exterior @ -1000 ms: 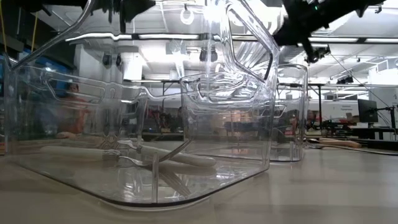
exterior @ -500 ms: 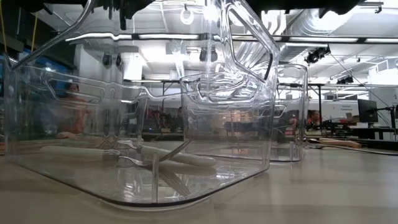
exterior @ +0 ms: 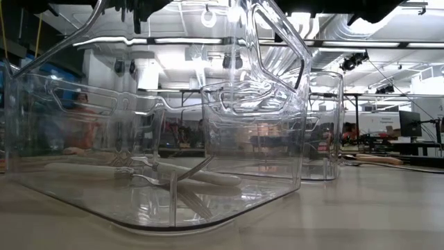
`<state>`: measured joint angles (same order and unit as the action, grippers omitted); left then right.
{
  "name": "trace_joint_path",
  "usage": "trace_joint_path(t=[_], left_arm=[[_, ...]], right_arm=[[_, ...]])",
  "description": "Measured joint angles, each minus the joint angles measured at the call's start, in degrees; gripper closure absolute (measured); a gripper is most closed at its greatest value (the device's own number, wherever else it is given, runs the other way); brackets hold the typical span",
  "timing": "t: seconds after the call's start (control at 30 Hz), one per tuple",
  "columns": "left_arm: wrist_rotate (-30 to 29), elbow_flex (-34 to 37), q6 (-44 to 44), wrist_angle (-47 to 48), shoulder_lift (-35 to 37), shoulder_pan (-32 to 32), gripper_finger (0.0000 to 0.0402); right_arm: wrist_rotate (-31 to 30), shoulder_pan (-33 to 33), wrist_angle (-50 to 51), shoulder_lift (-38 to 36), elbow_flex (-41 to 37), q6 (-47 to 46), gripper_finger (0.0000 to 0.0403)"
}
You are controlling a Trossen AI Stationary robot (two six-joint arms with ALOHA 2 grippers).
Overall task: Sort silverware by color (type)
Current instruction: Put the white fork into the bottom transparent bin
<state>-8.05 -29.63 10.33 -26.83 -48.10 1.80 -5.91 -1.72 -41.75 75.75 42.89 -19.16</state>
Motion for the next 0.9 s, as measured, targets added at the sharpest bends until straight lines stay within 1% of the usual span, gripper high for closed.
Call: trace_joint_path(t=[0.1,0.2,0.27,0.4,0.5,0.57,0.63,0.7,0.8,0.9], left_arm=[[0.00,0.00,0.00,-0.02,0.00,0.00,0.0245],[0.00,0.00,0.00,-0.01,0.00,0.00,0.0245],[-0.05,0.00,-0.01,-0.01,0.00,0.00,0.0245],[-1.64,0.00,-0.02,-0.04,0.00,-0.02,0.0245],[-2.17,0.00,-0.01,-0.03,0.00,0.00,0.0245],[-2.19,0.00,-0.02,-0.01,0.00,0.00,0.0245],[-2.19,0.00,-0.02,-0.02,0.00,0.00,0.0245],[-2.27,0.00,-0.13,-0.09,0.00,0.02,0.0245],[-2.84,0.00,-2.49,-0.06,0.00,0.07,0.0245],[-2.84,0.00,-4.36,0.04,0.00,0.07,0.0245]], right_arm=[[0.04,0.08,0.45,-0.02,0.00,-0.29,0.0389],[0.00,1.20,3.12,-0.02,0.36,-0.37,0.0389],[0.72,2.61,7.11,0.02,1.93,-0.21,0.0389],[3.01,6.10,18.66,1.83,7.60,0.09,0.0389],[3.06,9.39,24.81,4.95,12.86,-0.50,0.0389],[2.59,11.68,27.17,7.66,16.12,-2.11,0.0389],[0.97,14.04,29.11,10.86,19.14,-4.61,0.0389],[-1.86,16.17,29.59,14.80,22.38,-7.62,0.0387],[-5.59,18.61,30.50,20.92,27.45,-11.04,0.0385],[-7.12,20.04,36.80,27.14,33.17,-15.54,0.0389]])
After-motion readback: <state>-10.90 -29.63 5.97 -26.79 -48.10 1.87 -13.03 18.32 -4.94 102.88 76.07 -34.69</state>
